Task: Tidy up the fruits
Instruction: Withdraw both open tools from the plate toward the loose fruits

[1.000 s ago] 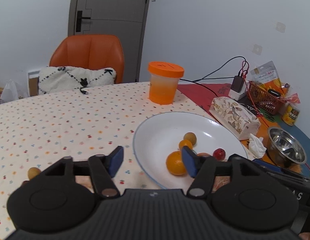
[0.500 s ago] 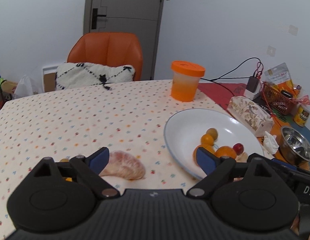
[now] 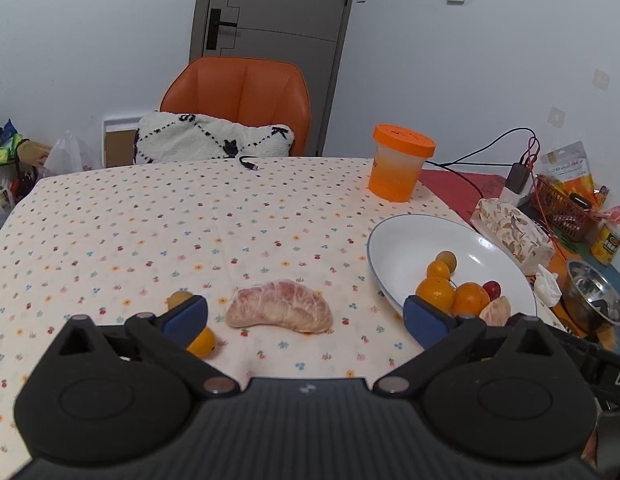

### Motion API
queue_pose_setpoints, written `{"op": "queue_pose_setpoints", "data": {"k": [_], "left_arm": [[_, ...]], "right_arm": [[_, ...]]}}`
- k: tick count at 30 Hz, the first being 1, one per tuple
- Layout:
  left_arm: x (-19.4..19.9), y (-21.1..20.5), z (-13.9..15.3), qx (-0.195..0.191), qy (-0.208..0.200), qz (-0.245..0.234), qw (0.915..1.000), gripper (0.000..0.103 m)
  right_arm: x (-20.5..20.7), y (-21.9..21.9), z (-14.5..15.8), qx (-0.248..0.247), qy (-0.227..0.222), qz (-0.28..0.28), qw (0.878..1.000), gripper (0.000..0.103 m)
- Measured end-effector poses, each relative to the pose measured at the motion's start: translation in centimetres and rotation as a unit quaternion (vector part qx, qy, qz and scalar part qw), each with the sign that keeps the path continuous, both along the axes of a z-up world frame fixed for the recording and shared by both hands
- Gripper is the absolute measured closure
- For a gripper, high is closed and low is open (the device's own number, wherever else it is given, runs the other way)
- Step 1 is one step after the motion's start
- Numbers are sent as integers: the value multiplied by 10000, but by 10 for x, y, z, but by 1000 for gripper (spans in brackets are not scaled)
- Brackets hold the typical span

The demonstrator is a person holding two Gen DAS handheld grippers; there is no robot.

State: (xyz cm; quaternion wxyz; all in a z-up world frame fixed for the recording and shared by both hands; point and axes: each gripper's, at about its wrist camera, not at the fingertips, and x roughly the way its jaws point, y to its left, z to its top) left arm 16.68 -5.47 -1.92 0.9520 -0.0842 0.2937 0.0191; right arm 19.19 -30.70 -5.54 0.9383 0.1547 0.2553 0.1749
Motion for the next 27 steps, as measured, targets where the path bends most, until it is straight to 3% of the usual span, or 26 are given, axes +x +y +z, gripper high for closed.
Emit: {"op": "queue_pose_setpoints", "data": {"k": [19, 27], "left_arm": [[-33, 48, 4, -190, -150, 298, 9993, 0], [-32, 63, -10, -204, 82, 527, 9984, 0]], "right_arm": [[-19, 40, 11, -324, -258, 240, 9989, 0], [-21, 56, 8, -508, -282, 451, 9973, 0]]}}
